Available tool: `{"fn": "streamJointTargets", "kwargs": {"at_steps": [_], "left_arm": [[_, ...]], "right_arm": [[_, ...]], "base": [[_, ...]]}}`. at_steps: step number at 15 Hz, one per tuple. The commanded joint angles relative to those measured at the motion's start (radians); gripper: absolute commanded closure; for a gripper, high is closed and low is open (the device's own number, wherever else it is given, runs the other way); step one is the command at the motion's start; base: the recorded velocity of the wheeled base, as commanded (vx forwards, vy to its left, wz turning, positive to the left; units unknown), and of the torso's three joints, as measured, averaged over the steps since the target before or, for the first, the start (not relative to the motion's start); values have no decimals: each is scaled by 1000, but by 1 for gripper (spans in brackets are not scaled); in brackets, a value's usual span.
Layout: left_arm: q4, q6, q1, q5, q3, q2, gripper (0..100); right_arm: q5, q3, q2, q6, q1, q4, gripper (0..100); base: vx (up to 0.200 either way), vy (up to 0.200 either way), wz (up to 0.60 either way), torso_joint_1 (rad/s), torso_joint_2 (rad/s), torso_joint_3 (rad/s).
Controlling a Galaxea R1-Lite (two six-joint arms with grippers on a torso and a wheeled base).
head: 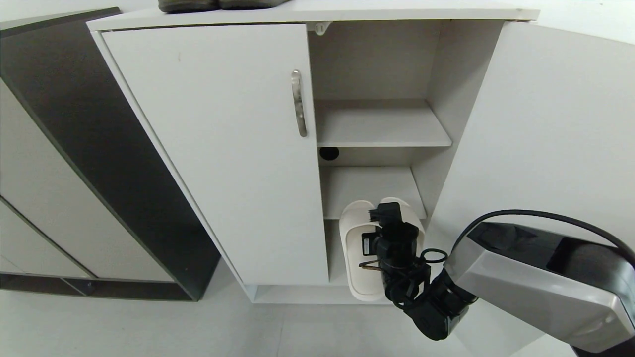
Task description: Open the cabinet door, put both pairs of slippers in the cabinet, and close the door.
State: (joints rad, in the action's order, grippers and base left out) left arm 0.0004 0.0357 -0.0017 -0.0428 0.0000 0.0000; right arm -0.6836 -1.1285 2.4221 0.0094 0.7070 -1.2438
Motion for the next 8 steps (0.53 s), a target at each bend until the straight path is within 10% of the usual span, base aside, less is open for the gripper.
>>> {"fn": "streamJointTargets", "kwargs": {"at_steps": [1,8], "left_arm": [[0,0,0,0,0,2,100],[0,0,0,0,0,2,100]], "right_arm": [[1,12,0,0,0,0,100],[7,-42,60,4,-12,-2,100]], "base": [[200,0,0,7,7,-2],[143,0,0,3,2,0]]}}
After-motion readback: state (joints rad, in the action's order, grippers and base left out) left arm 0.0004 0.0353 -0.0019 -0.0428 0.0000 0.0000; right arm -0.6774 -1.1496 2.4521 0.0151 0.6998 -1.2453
